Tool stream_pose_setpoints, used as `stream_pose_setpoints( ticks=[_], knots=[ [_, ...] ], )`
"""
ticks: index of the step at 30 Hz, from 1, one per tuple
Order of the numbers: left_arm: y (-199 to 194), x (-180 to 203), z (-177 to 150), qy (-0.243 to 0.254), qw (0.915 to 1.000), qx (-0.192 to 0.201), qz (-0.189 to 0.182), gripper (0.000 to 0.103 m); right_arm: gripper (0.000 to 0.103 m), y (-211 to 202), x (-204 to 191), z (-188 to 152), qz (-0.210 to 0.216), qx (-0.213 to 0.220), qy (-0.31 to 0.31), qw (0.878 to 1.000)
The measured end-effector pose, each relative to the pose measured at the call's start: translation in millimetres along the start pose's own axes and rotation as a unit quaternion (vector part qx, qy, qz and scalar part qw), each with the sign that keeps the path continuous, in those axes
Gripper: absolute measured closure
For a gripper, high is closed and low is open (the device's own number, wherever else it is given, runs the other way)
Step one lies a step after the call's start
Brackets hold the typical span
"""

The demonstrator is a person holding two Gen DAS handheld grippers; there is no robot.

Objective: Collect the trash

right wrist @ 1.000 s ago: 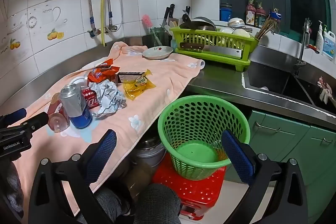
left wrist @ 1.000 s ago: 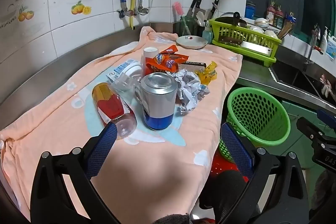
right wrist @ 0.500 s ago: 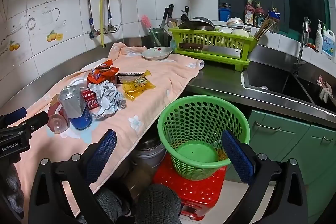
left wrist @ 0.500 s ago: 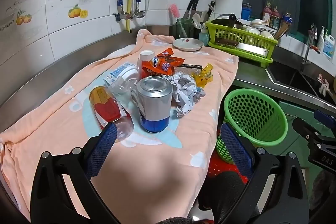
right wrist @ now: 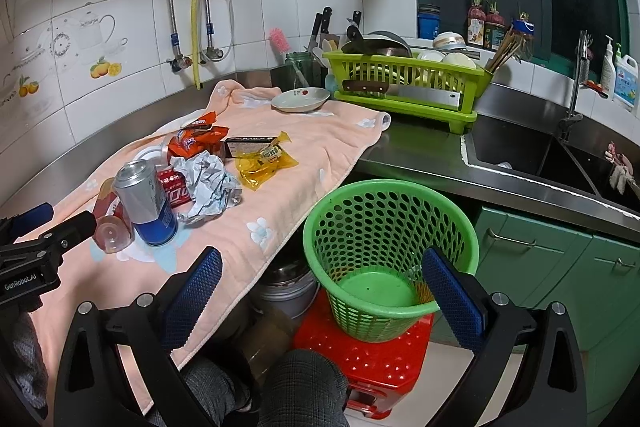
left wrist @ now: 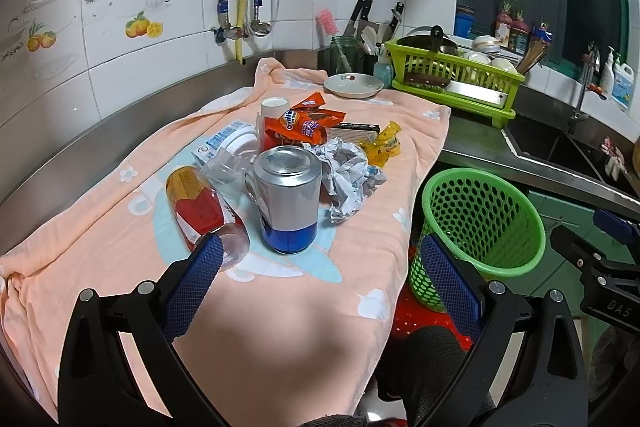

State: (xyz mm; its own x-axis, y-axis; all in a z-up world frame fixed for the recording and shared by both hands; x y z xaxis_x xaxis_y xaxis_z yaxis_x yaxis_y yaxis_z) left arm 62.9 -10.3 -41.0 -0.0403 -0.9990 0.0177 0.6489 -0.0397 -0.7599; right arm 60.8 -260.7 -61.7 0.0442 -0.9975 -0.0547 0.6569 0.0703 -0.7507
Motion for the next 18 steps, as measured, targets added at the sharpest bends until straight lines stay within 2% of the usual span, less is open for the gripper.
stream_pose_setpoints(
  ticks=[18],
  knots=[
    [2.6, 3.5, -1.0, 0.004, 1.0000, -0.002, -0.003, 0.006, 0.006, 2.8, 2.5, -1.6, 0.001, -0.002, 0.004, 1.000]
  ],
)
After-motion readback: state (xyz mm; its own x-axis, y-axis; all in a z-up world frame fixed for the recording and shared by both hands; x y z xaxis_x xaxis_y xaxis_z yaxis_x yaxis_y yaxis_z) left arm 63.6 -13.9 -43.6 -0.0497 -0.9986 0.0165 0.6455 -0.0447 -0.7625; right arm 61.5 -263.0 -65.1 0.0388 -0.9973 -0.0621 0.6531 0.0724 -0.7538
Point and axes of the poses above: each gripper's, at about its wrist camera, not at the fingertips, and y roughly the way its jaws point, x to its right, z to its top, the point moved 8 cm from there along y, roughly the way its jaws point, and after that the axes turned 15 degrees about -x, right-handed, at the moved point
